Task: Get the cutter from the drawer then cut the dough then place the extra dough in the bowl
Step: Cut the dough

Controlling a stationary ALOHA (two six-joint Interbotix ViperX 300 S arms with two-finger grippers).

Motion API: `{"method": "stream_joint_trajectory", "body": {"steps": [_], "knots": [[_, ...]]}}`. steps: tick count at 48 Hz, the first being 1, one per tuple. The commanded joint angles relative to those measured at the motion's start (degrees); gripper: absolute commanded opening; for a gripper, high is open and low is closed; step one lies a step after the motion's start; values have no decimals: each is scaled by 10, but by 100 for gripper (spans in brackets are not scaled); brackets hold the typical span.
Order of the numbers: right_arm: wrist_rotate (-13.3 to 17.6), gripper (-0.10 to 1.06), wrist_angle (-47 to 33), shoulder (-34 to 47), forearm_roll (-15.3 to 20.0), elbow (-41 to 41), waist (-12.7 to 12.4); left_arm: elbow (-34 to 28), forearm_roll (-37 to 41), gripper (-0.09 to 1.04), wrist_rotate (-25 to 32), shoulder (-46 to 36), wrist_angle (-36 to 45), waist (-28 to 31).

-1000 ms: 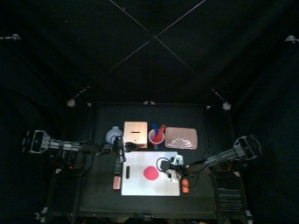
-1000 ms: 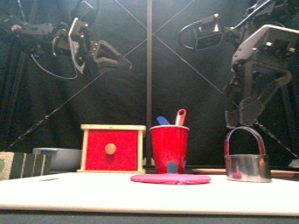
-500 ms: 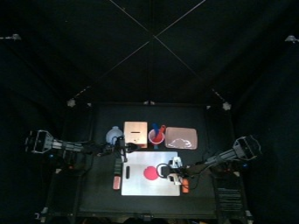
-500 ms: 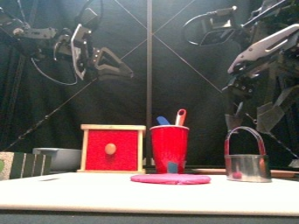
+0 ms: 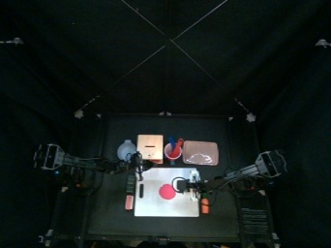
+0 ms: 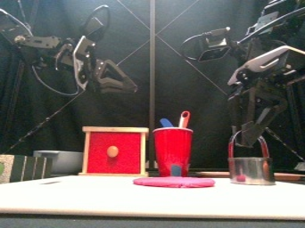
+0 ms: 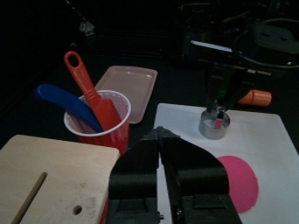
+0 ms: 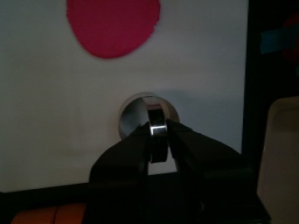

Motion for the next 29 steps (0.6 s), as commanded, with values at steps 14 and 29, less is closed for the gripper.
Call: {"method": "stream_joint_trajectory", "body": {"steps": [14,29], "knots": [[4,48,28,56,32,-140,6,8,-18,38,1,10,-5,-4],[1,48,62,123,18,-211,-9,18,-11,38,4,10,-5,3]]}}
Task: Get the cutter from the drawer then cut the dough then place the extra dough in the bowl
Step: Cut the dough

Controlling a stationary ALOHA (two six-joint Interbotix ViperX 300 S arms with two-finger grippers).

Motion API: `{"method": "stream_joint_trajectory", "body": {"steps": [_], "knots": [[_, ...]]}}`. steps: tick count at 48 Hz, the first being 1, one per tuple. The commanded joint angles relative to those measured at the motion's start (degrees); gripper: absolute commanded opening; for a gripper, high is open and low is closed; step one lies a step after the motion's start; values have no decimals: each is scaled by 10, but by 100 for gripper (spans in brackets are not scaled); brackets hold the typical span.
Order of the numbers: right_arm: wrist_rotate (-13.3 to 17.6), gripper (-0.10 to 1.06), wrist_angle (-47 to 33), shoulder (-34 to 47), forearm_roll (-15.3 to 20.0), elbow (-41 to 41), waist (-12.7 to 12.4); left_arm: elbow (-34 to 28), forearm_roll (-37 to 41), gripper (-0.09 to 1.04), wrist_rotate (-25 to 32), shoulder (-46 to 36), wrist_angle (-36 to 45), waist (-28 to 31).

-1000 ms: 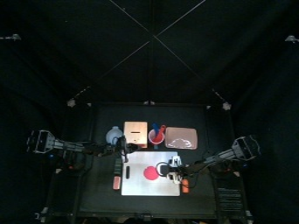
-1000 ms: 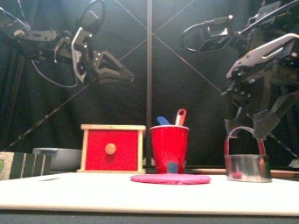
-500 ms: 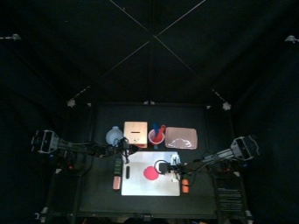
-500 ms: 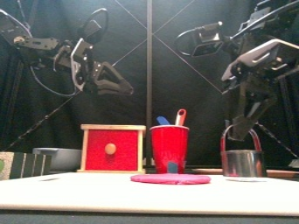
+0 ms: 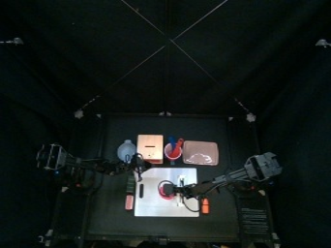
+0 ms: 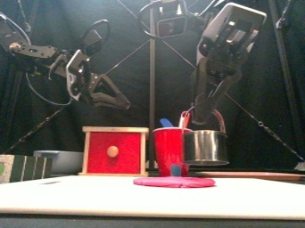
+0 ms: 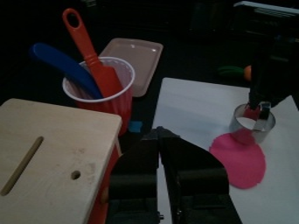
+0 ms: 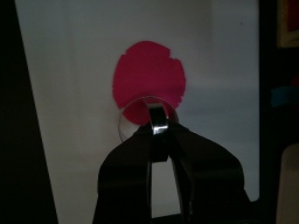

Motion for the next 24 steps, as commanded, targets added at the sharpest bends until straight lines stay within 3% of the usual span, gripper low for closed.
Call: {"method": "stream_joint_trajectory", "body": {"steps": [1,24], "knots": [[-1,48,0,1,-9,-30,-8,-6,7,38,1,-2,-5,2],[-1,48,-5,30,-21,-49,-15,10,12,38,0,-2,-5,4]]}}
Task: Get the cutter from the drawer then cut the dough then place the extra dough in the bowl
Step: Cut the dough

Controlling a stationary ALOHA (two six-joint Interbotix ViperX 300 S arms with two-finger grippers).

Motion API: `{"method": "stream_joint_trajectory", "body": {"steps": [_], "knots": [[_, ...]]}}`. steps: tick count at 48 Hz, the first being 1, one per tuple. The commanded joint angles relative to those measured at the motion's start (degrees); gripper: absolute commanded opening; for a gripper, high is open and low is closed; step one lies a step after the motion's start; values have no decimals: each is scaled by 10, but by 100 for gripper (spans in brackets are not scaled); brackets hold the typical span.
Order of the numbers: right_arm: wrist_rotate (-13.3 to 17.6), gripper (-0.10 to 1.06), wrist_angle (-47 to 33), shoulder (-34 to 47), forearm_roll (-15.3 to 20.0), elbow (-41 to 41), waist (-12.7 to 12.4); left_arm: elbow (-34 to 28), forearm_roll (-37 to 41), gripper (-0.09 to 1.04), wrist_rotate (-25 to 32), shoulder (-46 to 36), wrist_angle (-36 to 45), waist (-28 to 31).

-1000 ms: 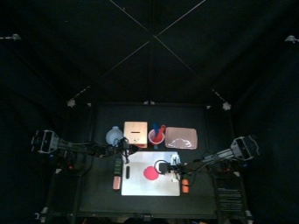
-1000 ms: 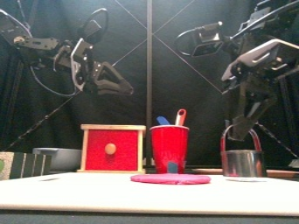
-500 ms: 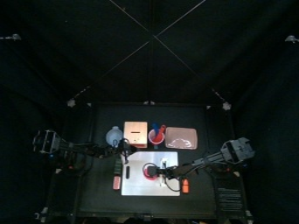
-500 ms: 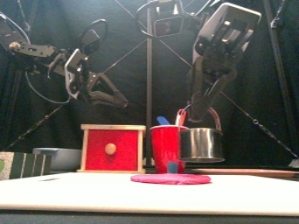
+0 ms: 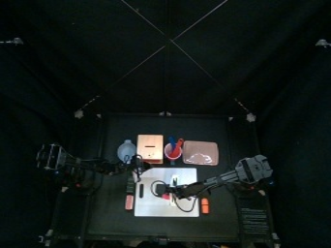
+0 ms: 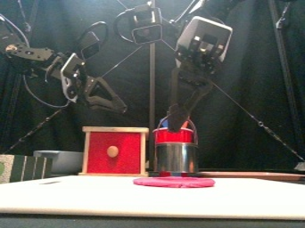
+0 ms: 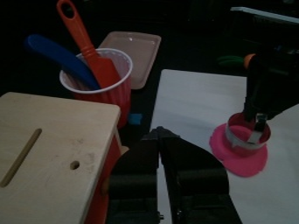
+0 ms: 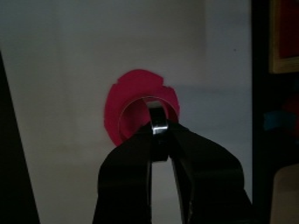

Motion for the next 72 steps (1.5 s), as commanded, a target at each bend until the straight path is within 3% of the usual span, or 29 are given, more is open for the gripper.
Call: {"method": "stream_joint_trajectory", "body": {"steps": [1,25,31,40,45,56,62,72], "knots": [[0,48,-6,-9,-1,-12,-3,-6,1,38,0,-2,-5,3],[8,50,-14,4,-1,-13,-7,-8,0,38,-2,7,-5,4],[6,59,-15,2,-2,-16,-7,-10,0,38,-3,17,-5,4],[1,88,-6,-11,-4,-29,-8,-13,-3,38,-2,26,-4,4],[0,98,7,-19,-4,-35,-5,-16,-3,38,-3,26,-5,4],[6,100,22,-84,-28,-15,0,-37,0,38,-1,26,-6,-3],[11,100,-17,-139,-41,34,7,-48,4,38,-1,26,-11,-25],[40,100,-200,-207,-43,166,4,-61,17,39,-1,29,-35,-79]]}}
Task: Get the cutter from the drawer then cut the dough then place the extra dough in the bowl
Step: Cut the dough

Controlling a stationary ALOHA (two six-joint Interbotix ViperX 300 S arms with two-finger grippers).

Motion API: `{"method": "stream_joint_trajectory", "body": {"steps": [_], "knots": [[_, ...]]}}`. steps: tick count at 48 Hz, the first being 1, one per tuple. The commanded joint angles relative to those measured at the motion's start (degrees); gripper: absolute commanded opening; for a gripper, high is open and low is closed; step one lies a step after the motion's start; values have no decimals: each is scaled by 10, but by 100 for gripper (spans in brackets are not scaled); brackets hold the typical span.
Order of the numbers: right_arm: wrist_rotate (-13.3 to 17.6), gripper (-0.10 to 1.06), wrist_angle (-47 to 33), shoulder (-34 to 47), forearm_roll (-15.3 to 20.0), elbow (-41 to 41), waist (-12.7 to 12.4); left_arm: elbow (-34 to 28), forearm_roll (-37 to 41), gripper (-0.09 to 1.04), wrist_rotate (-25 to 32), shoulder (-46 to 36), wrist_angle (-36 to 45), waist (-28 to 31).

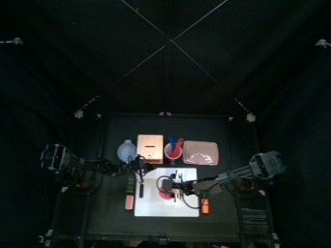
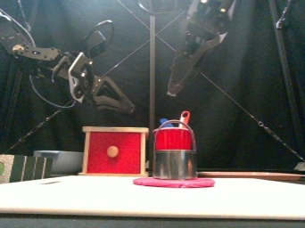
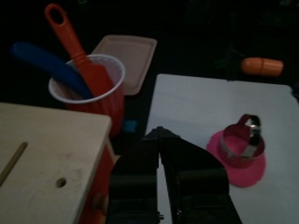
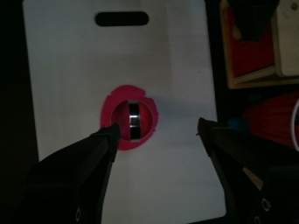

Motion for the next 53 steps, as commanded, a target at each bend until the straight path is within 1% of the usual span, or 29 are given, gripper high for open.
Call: {"method": "stream_joint_trajectory", "body": {"steps": [1,4,7,10,15,19,24,29,33,35,40,43,46,49,53], "knots": [[19,99,-113,-46,-4,61,-3,-19,7,39,0,0,-16,-25],[33,99,-198,-59,0,104,-7,-21,5,39,-1,6,-16,-36],[34,99,-274,-63,0,138,-18,-25,3,39,-1,18,-18,-47],[35,99,-345,-62,4,168,-33,-33,1,39,-1,28,-18,-54],[32,99,-454,-56,15,207,-67,-41,-2,39,-1,45,-18,-60],[26,99,-514,-57,24,230,-90,-47,-7,39,-1,51,-18,-61],[22,99,-562,-52,29,259,-113,-56,-11,38,-1,51,-18,-63],[21,99,-570,-36,39,273,-122,-63,-15,38,-3,56,-18,-72],[26,99,-550,-27,39,270,-123,-64,-22,39,-3,67,-18,-77],[32,99,-528,-25,43,267,-122,-64,-23,40,-3,72,-21,-82],[30,99,-445,-32,54,247,-119,-69,-20,43,1,83,-23,-97],[30,99,-387,-38,59,230,-115,-69,-16,47,1,85,-23,-103],[23,99,-349,-40,59,215,-105,-70,-14,53,0,87,-23,-105],[21,99,-354,-37,55,210,-95,-70,-15,61,-2,89,-25,-105],[19,99,-396,-26,46,215,-91,-72,-22,69,-3,97,-40,-105]]}}
